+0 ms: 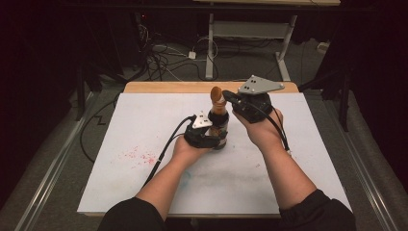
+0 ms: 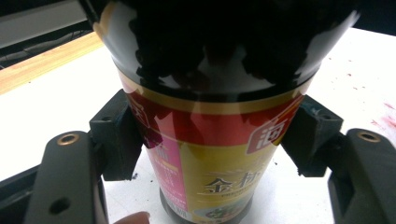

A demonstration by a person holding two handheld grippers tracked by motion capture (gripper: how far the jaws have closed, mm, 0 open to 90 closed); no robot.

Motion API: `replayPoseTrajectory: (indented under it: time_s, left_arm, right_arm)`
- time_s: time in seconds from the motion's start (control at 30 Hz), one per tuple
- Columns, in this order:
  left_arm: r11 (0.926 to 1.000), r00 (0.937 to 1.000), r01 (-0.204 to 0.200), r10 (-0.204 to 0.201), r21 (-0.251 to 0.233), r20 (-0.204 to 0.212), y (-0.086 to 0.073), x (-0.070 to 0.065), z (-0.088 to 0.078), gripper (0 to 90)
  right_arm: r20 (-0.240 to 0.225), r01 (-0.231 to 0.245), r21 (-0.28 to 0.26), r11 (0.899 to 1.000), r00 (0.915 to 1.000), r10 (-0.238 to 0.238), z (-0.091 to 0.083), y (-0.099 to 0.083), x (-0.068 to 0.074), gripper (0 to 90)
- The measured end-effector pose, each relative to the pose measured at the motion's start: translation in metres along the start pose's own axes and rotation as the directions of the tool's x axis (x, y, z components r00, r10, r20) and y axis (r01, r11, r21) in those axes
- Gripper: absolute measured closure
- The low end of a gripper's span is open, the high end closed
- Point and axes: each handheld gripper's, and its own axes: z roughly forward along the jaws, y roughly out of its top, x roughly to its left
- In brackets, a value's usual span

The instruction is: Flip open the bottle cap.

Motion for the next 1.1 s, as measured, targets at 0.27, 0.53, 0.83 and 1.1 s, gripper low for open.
replayPoseTrajectory:
  time_s: [0.27, 0.53, 0.83, 1.1]
  left_arm:
    - [1.0, 1.0, 0.004, -0.004, -0.005, 0.002, -0.001, 0.001, 0.0, 28.9]
    - [1.0, 1.0, 0.004, -0.004, -0.006, 0.002, -0.001, 0.001, 0.0, 28.8]
    - [1.0, 1.0, 0.005, -0.005, -0.007, 0.003, -0.001, 0.001, 0.0, 28.7]
    - [1.0, 1.0, 0.006, -0.006, -0.007, 0.003, -0.001, 0.001, 0.0, 28.6]
  right_arm:
    - [-0.023, 0.04, -0.029, 0.999, 0.9989, -0.041, 0.003, 0.016, 0.014, 90.0]
    - [-0.025, 0.023, -0.028, 0.999, 0.9994, -0.024, 0.002, 0.013, 0.011, 90.0]
    - [-0.004, -0.021, -0.025, 0.999, 0.9998, 0.021, -0.007, 0.003, -0.004, 90.0]
    - [0.005, -0.038, -0.025, 0.999, 0.9993, 0.038, -0.014, -0.004, -0.013, 90.0]
